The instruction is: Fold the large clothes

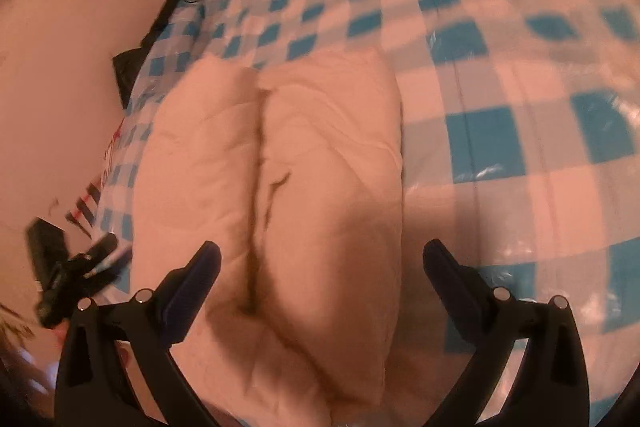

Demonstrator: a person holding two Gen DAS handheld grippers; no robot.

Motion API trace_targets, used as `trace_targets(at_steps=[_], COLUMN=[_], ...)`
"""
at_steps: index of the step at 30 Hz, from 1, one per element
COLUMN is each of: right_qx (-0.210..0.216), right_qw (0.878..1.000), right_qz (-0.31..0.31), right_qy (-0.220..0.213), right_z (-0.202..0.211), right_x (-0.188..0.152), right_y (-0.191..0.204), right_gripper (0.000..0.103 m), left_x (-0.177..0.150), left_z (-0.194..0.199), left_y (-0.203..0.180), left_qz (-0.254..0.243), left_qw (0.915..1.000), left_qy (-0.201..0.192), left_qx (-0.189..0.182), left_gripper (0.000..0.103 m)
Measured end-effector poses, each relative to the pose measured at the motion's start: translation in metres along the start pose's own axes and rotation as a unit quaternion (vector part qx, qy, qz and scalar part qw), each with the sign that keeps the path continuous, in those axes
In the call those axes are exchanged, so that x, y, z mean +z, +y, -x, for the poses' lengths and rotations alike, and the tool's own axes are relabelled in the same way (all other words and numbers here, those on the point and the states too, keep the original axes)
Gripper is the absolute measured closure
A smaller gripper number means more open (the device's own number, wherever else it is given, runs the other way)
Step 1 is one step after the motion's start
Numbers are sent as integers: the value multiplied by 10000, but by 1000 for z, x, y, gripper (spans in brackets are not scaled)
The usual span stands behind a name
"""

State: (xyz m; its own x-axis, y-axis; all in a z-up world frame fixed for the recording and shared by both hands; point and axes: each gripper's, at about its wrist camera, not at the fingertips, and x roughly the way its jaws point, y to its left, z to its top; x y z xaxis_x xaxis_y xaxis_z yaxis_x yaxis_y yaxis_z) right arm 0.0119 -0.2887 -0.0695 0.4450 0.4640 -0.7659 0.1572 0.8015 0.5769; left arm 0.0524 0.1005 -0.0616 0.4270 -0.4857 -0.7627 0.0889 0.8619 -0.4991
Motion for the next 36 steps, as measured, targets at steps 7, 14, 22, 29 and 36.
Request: trace_targets(at_steps=[7, 14, 22, 29, 36], right_qx=[1063, 2029, 1128, -133, -580], right_qw=[9918, 9781, 9906, 9909, 9761], right_qz=[-619, -185, 369, 1313, 2026], right_qy=[350, 416, 681, -273, -536], right_z=[-50, -46, -76, 5, 42], right_x=[-11, -26, -42, -61, -102], right_y=[-6, 26, 52, 75, 126], right_gripper=[5, 5, 5, 5, 5], left_x=[-9, -32, -34, -41, -66], left_z=[-46, 25, 9, 63, 93], left_y=[-5, -49, 10, -20, -45], left_qz=[-254, -1290, -578, -967, -1287], left_qw=[9975, 9905, 9967, 9822, 9723], left_qy=[575, -307, 154, -564, -683], left_qx=[-322, 378, 552, 1510, 1826], left_gripper=[14, 26, 19, 16, 16])
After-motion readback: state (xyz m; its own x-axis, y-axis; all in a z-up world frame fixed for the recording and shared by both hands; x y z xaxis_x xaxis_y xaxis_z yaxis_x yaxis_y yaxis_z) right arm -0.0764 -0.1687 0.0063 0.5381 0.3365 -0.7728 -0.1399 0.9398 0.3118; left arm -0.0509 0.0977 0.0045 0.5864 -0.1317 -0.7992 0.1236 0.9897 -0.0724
